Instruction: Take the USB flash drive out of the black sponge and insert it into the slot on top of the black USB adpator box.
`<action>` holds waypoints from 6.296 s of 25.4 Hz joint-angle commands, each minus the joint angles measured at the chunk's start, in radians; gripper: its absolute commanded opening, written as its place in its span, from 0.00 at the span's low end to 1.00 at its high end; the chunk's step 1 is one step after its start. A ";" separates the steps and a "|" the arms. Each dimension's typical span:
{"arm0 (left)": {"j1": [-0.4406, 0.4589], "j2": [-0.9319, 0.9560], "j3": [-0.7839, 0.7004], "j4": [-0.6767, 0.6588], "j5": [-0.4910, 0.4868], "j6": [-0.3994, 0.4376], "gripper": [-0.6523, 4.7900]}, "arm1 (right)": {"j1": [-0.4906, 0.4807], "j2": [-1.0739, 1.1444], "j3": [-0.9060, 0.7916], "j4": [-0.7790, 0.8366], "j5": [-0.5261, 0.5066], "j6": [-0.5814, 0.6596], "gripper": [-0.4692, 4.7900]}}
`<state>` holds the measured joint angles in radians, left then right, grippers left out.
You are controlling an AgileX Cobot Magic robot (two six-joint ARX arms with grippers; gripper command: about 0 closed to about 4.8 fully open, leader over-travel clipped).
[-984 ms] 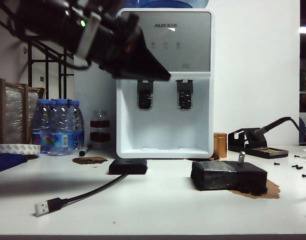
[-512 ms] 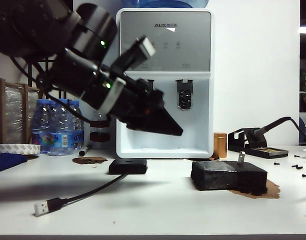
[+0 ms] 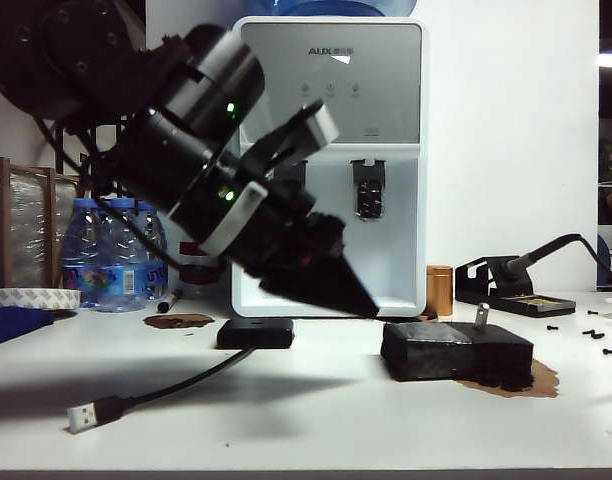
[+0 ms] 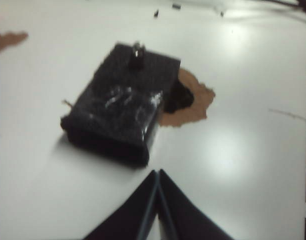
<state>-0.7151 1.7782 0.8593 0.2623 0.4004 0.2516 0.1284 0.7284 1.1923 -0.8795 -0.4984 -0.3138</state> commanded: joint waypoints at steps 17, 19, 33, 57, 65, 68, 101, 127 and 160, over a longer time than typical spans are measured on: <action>-0.005 0.163 0.013 0.558 -0.094 -0.365 0.11 | 0.002 -0.148 -0.313 0.351 -0.060 0.155 0.76; -0.005 0.186 0.013 0.594 -0.038 -0.364 0.11 | 0.002 -0.150 -0.358 0.406 -0.074 0.195 0.76; -0.019 0.346 0.014 0.735 -0.038 -0.308 0.11 | 0.002 -0.285 -0.761 0.715 -0.074 0.374 0.76; -0.051 0.404 0.100 0.744 -0.090 -0.311 0.11 | 0.124 -0.282 -1.075 1.109 0.182 0.476 0.75; -0.049 0.454 0.100 0.707 -0.068 -0.269 0.11 | 0.132 -0.282 -1.177 1.110 0.257 0.501 0.74; -0.050 0.454 0.100 0.712 -0.068 -0.270 0.11 | 0.132 -0.282 -1.178 1.109 0.269 0.501 0.74; -0.050 0.455 0.100 0.718 -0.067 -0.272 0.11 | 0.140 0.428 -0.935 1.529 0.267 0.340 0.77; -0.050 0.457 0.100 0.718 -0.063 -0.286 0.11 | 0.176 1.008 -0.974 2.107 0.342 0.441 0.75; -0.050 0.459 0.100 0.718 -0.063 -0.285 0.11 | 0.176 1.070 -0.928 2.155 0.342 0.441 0.24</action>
<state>-0.7631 2.2269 0.9623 1.0393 0.3355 -0.0338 0.3016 1.7992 0.2581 1.2530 -0.1505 0.1249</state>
